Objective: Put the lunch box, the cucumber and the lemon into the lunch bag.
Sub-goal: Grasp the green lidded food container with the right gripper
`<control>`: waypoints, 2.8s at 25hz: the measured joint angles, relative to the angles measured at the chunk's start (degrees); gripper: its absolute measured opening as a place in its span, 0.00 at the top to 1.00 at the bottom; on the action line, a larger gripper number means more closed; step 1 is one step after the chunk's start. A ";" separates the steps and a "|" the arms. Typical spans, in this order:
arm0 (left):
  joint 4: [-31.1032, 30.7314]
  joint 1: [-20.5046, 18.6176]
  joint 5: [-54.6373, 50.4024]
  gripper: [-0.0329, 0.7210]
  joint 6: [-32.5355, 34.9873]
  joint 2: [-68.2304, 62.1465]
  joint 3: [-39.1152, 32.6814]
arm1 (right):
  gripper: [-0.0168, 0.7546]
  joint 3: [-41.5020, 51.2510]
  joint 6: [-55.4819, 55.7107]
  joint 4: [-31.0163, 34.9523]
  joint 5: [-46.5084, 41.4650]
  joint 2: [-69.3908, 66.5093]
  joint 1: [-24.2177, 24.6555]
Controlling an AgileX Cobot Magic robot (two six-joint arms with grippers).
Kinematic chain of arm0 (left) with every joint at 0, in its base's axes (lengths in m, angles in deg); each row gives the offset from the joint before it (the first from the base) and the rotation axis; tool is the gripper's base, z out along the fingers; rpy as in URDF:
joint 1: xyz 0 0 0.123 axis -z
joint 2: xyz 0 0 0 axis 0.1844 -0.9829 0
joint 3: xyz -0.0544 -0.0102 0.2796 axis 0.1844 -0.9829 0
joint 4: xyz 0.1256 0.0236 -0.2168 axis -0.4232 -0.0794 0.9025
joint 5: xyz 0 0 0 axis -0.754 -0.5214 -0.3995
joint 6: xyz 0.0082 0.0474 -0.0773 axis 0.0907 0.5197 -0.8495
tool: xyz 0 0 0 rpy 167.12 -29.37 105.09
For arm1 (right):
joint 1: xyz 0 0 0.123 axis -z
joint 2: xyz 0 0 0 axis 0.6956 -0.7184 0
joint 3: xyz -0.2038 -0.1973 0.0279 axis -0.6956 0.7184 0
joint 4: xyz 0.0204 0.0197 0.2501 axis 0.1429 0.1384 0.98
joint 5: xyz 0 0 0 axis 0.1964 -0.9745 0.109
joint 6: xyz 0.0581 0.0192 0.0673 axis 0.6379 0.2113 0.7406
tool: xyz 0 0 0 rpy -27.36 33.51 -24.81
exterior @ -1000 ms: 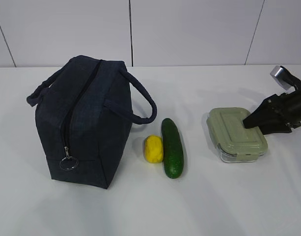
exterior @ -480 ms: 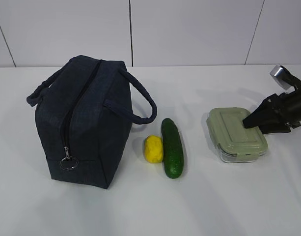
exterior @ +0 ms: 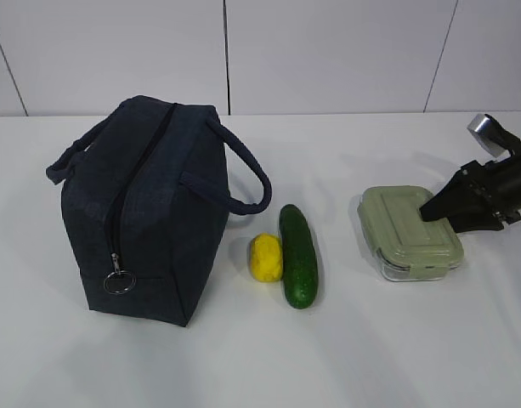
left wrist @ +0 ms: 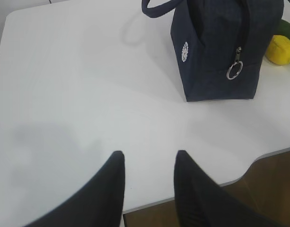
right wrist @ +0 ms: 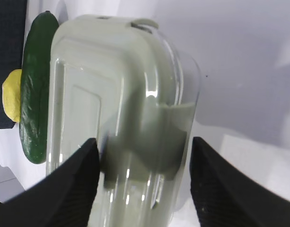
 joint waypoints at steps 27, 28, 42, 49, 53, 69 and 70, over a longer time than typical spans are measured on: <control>-0.04 0.00 0.00 0.64 0.00 0.00 0.00 | 0.25 0.00 -1.26 -1.11 0.44 0.00 0.00; -0.04 0.00 0.00 0.64 0.00 0.00 0.00 | 0.25 0.00 -1.01 -1.11 0.44 0.00 0.00; -0.04 0.00 0.00 0.64 0.00 0.00 0.00 | 0.34 2.17 0.97 1.50 -0.15 0.00 0.00; -0.04 0.00 0.00 0.64 0.00 0.00 0.00 | 0.35 2.17 1.57 1.88 -0.15 0.00 0.00; -0.04 0.00 0.00 0.64 0.00 0.00 0.00 | 0.36 2.17 1.70 1.97 -0.15 0.00 0.00; -0.04 0.00 0.00 0.64 0.00 0.00 0.00 | 0.36 2.17 6.13 -0.26 -0.75 0.00 -0.02; -0.04 0.00 0.00 0.64 0.00 0.00 0.00 | 0.36 2.17 6.41 -0.26 -0.87 0.00 -0.02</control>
